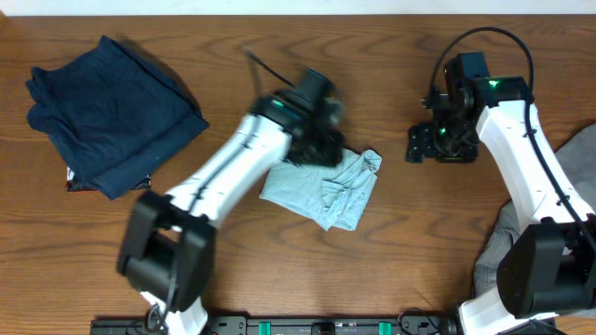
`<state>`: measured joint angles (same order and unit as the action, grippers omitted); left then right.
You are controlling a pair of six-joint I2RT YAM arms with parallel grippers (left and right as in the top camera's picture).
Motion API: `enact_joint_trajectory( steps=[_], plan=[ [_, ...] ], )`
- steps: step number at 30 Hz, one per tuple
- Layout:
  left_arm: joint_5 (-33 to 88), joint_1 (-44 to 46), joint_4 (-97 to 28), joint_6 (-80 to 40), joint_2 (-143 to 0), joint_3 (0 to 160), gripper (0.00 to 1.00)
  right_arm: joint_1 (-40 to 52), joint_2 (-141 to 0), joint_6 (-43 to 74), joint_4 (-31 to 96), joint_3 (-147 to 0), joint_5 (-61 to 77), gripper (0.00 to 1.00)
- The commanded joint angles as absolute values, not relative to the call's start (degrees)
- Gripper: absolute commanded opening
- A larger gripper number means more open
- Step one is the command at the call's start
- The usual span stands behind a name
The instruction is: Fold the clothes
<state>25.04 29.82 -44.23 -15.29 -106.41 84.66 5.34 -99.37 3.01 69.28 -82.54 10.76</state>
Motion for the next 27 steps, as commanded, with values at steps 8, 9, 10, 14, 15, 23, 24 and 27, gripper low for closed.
enact_joint_trajectory(
  steps=[8, 9, 10, 14, 15, 23, 24, 27],
  plan=[
    [18.5, 14.9, -40.6, -11.6, -110.4, 86.4, 0.52, 14.3, -99.4, 0.5, 60.3, -76.2, 29.3, 0.67],
    [19.0, 14.7, -40.7, -11.6, -111.6, 86.4, 0.52, 15.6, -99.4, 1.8, 58.4, -74.8, 29.4, 0.66],
    [19.5, 14.5, -40.8, -11.6, -112.7, 86.4, 0.52, 16.8, -99.5, 2.5, 56.7, -73.5, 30.0, 0.66],
    [23.5, 14.8, -41.3, -11.4, -117.0, 86.4, 0.51, 21.8, -99.5, 6.0, 48.5, -67.5, 31.3, 0.59],
    [24.4, 15.0, -41.5, -11.4, -117.9, 86.4, 0.51, 22.8, -99.5, 7.0, 47.1, -66.3, 30.4, 0.57],
    [26.3, 16.6, -50.6, -7.2, -121.0, 86.3, 0.32, 26.2, -99.5, 12.4, 44.3, -58.7, 17.3, 0.53],
    [26.0, 16.6, -52.8, -7.3, -121.0, 86.3, 0.33, 25.9, -99.5, 12.4, 44.3, -57.9, 15.2, 0.52],
    [25.9, 16.4, -59.5, -7.3, -121.0, 86.3, 0.32, 24.7, -99.5, 13.3, 44.3, -56.1, 6.8, 0.51]
  ],
)
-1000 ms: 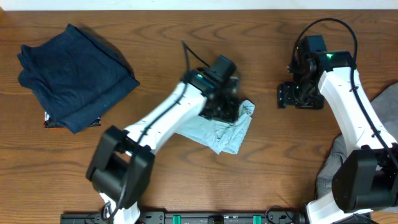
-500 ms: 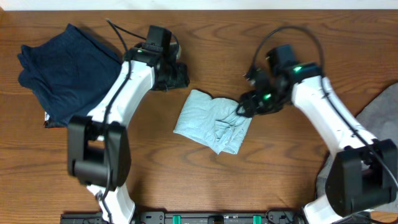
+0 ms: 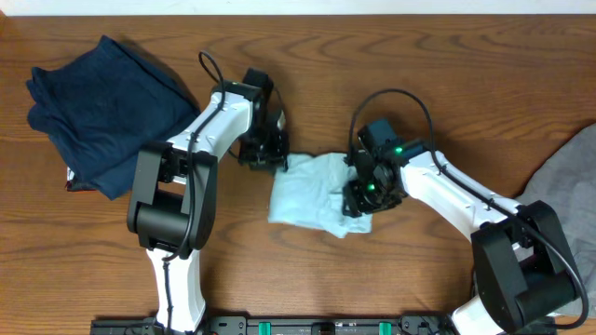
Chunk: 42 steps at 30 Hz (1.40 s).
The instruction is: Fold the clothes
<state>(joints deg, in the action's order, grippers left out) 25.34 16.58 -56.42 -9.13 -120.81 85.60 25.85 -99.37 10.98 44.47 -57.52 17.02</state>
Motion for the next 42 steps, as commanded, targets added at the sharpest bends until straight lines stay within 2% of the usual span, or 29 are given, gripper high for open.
enact_joint_trajectory(
  steps=[1, 6, 9, 10, 13, 16, 17, 19, 22, 24, 25, 33, 40, 42],
  plan=[
    [25.9, 16.4, -61.9, -7.3, -121.0, 86.3, 0.33, 24.0, -99.5, 14.2, 44.1, -56.0, 3.6, 0.51],
    [26.0, 16.9, -70.0, -7.6, -121.0, 86.1, 0.31, 19.6, -99.5, 14.0, 35.5, -56.1, -8.4, 0.47],
    [26.6, 17.3, -72.1, -7.5, -120.9, 86.1, 0.3, 17.1, -99.5, 10.3, 26.5, -56.3, -8.7, 0.56],
    [26.6, 17.5, -72.2, -7.5, -120.7, 86.1, 0.3, 16.9, -99.5, 9.9, 25.3, -56.7, -8.7, 0.62],
    [26.6, 17.3, -70.6, -7.5, -119.2, 86.3, 0.3, 17.0, -98.8, 7.9, 26.3, -58.8, -7.1, 0.72],
    [26.6, 16.9, -64.3, -7.5, -116.2, 87.5, 0.32, 17.3, -96.7, 7.1, 30.5, -60.7, -8.9, 0.74],
    [26.6, 16.9, -61.3, -7.0, -115.3, 87.6, 0.36, 17.3, -96.3, 7.2, 31.2, -61.0, -8.9, 0.75],
    [26.6, 16.9, -53.1, -5.0, -113.6, 87.6, 0.64, 17.2, -93.8, 8.4, 33.7, -62.1, -9.0, 0.8],
    [27.6, 17.2, -42.6, -2.0, -113.3, 87.6, 0.82, 17.2, -89.1, 9.4, 36.8, -62.9, -8.0, 0.87],
    [29.2, 17.2, -38.6, 0.2, -114.2, 87.6, 0.88, 17.2, -85.2, 9.4, 38.9, -63.0, -6.8, 0.95],
    [30.1, 17.2, -36.8, 0.4, -114.8, 87.6, 0.88, 17.2, -83.2, 9.4, 40.2, -63.0, -6.6, 0.99],
    [43.8, 18.3, -27.2, 0.4, -122.9, 87.6, 0.89, 17.1, -71.6, 9.3, 48.0, -63.0, -5.1, 0.99],
    [45.5, 23.5, -27.1, 0.4, -127.1, 87.6, 0.89, 17.1, -70.5, 9.3, 51.3, -63.0, -5.1, 0.99],
    [45.5, 25.6, -27.7, 0.4, -128.0, 87.5, 0.85, 17.1, -70.5, 9.3, 52.1, -63.0, -5.1, 0.99]
  ],
)
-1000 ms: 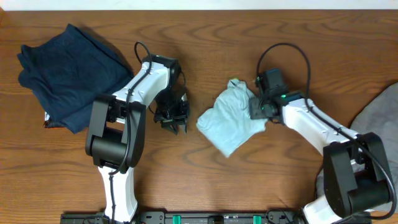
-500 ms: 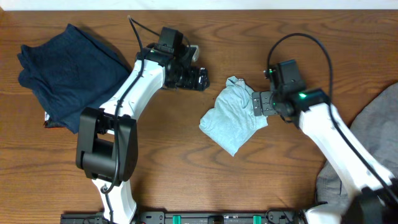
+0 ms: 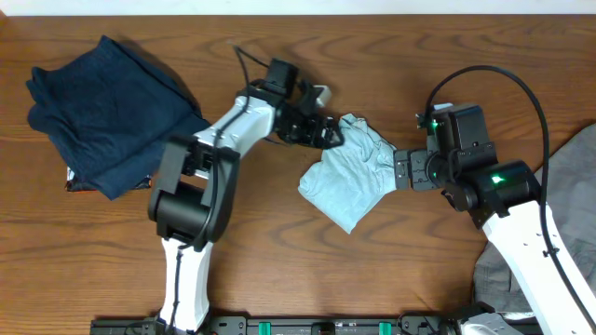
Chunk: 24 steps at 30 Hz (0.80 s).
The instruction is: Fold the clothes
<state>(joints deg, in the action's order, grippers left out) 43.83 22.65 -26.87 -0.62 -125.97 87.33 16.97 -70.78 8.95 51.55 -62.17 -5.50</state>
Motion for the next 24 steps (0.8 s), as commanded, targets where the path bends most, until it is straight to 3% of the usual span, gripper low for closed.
enact_joint_trajectory(
  steps=[1, 5, 7, 8, 13, 24],
  plan=[
    [45.4, 26.8, -27.9, 0.4, -128.6, 87.5, 0.81, 17.1, -70.5, 9.3, 52.3, -63.0, -5.1, 0.99],
    [45.4, 29.4, -27.9, 0.4, -129.2, 87.3, 0.52, 17.1, -70.5, 9.3, 52.7, -63.0, -5.1, 0.99],
    [45.4, 29.9, -27.3, 0.4, -129.2, 87.4, 0.15, 17.1, -70.5, 9.3, 52.8, -63.0, -5.1, 0.99],
    [45.4, 29.9, -26.9, 0.4, -129.2, 87.4, 0.06, 17.1, -70.5, 9.3, 52.9, -63.0, -5.1, 0.99],
    [44.7, 27.8, -26.9, -0.1, -127.9, 88.1, 0.06, 17.1, -70.5, 9.3, 53.0, -63.0, -5.9, 0.99],
    [20.6, 9.8, -30.3, -1.1, -107.1, 88.1, 0.06, 15.2, -70.5, 9.4, 53.0, -63.0, -7.1, 0.99]
  ],
)
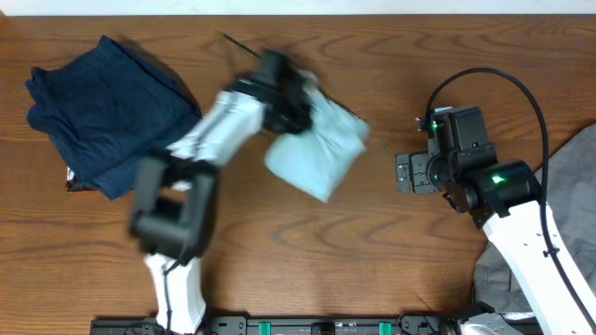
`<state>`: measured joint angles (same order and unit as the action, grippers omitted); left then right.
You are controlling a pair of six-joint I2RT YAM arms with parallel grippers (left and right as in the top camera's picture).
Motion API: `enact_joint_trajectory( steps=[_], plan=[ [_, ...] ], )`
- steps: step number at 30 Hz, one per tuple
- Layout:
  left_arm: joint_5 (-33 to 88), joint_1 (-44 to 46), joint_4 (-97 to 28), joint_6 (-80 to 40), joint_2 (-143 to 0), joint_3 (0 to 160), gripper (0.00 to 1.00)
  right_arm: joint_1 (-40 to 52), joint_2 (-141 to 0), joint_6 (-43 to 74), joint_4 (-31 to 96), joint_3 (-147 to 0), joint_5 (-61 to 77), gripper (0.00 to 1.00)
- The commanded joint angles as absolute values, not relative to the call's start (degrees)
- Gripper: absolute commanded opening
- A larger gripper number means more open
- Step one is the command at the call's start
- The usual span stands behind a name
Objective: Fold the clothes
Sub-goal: 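Lift the folded shirt with the left gripper and carry it left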
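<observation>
A light blue garment lies as a compact folded bundle at the middle of the table. My left gripper, blurred by motion, is at its upper left corner and appears shut on the cloth. To the right, my right gripper stands open with nothing between its fingers. A strip of bare table separates it from the bundle.
A pile of dark navy clothes lies at the far left of the table. Grey clothing hangs over the right edge, partly under the right arm. A black cable loops above the right wrist.
The light blue bundle and my left gripper have shifted left. My right gripper stayed where it was, so it no longer touches the bundle's right edge.
At first the light blue garment lay crumpled mid-table with my left gripper on it and my right gripper far off. Then both grippers were at its sides. Later it was a tighter bundle further right, held between them. Now only the left holds it, further left.
</observation>
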<state>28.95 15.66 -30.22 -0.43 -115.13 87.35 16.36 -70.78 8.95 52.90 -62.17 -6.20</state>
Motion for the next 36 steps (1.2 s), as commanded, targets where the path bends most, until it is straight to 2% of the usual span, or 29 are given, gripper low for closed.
enact_joint_trajectory(
  steps=[1, 7, 17, 18, 20, 21, 30, 33, 36],
  plan=[
    [19.5, 7.5, -30.1, -1.1, -105.2, 88.1, 0.06, 15.0, -70.5, 9.4, 53.0, -63.0, -7.1, 0.99],
    [18.1, -8.3, -28.6, -1.1, -98.4, 88.1, 0.06, 14.6, -70.5, 9.4, 52.9, -63.0, -7.1, 0.99],
    [15.4, -27.8, -29.5, -3.8, -101.1, 87.2, 0.07, 14.6, -70.5, 9.4, 53.0, -63.0, -7.0, 0.99],
    [15.3, -29.3, -29.4, -4.5, -101.4, 87.2, 0.23, 14.6, -70.5, 9.4, 53.0, -63.0, -7.0, 0.99],
    [15.4, -31.3, -29.5, -5.8, -101.8, 87.2, 0.87, 14.6, -70.5, 9.4, 53.0, -63.0, -7.0, 0.99],
    [15.6, -32.0, -29.5, -6.8, -101.8, 87.2, 1.0, 14.6, -70.5, 9.4, 53.0, -63.0, -7.0, 0.99],
    [35.7, -31.1, -25.0, -8.5, -101.0, 87.2, 0.98, 14.0, -70.5, 12.4, 52.8, -63.0, -7.1, 0.99],
    [35.5, -28.1, -24.5, -7.4, -100.0, 87.2, 0.98, 11.3, -70.5, 17.2, 52.1, -63.0, -6.7, 0.99],
    [35.4, -24.2, -25.0, -6.0, -99.3, 87.2, 0.98, 7.0, -70.5, 16.9, 49.5, -63.0, -1.0, 0.99]
  ],
)
